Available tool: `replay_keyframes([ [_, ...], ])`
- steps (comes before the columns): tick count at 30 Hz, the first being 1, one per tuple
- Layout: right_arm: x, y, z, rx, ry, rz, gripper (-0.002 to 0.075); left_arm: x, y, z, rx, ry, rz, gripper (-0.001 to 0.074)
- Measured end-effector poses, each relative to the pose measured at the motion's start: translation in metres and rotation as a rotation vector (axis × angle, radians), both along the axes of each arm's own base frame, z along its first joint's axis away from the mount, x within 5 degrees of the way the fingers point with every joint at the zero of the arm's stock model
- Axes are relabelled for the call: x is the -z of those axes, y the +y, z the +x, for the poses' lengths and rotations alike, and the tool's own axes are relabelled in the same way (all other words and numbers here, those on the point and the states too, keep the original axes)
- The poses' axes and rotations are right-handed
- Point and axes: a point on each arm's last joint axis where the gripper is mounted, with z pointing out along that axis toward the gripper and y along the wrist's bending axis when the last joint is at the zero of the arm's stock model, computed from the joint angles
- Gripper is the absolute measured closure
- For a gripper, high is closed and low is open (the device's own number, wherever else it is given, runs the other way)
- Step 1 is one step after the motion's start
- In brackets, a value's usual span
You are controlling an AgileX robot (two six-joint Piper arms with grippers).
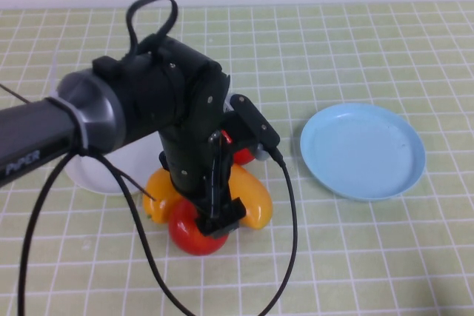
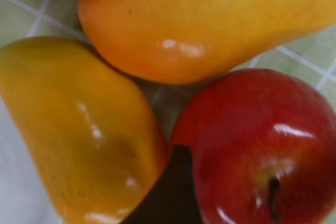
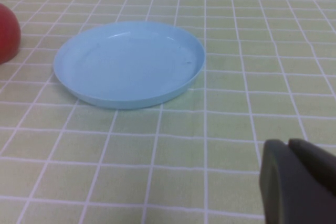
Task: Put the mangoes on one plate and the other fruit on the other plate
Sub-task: Put one type of fruit in the left plate
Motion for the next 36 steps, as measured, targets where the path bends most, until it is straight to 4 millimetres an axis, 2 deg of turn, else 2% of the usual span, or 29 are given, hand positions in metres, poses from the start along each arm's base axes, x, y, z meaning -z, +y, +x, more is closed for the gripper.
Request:
replay_keyframes([
  [9, 0.0, 0.0, 0.0, 0.0, 0.0, 0.0, 0.0743, 0.018, -0.003, 0.007, 0.01, 0.011, 0.04, 0.0076],
  [12, 0.0, 0.0, 0.0, 0.0, 0.0, 0.0, 0.0743, 0.018, -0.003, 0.007, 0.01, 0.009, 0.041, 0.0086],
  [16, 0.0, 0.0, 0.0, 0.0, 0.0, 0.0, 0.0743, 0.018, -0.003, 0.007, 0.006, 0.014, 0.046, 0.0164],
  [22, 0.0, 0.0, 0.0, 0.0, 0.0, 0.0, 0.0743, 0.018, -0.002, 0.006, 0.002, 0.017, 0.049, 0.0163],
  [25, 0.0, 0.0, 0.0, 0.0, 0.0, 0.0, 0.0743, 0.007, 0.0, 0.004, -0.005, 0.002, 0.036, 0.0163],
  [31, 0.0, 0.0, 0.0, 0.0, 0.0, 0.0, 0.0743, -0.05, 0.011, 0.005, -0.033, -0.127, -0.075, 0.0163],
  [34, 0.0, 0.0, 0.0, 0.0, 0.0, 0.0, 0.0743, -0.064, 0.03, 0.021, -0.112, -0.17, -0.108, 0.0164],
  [36, 0.0, 0.0, 0.0, 0.0, 0.0, 0.0, 0.0743, -0.063, 0.05, 0.038, -0.217, -0.19, -0.127, 0.0164],
])
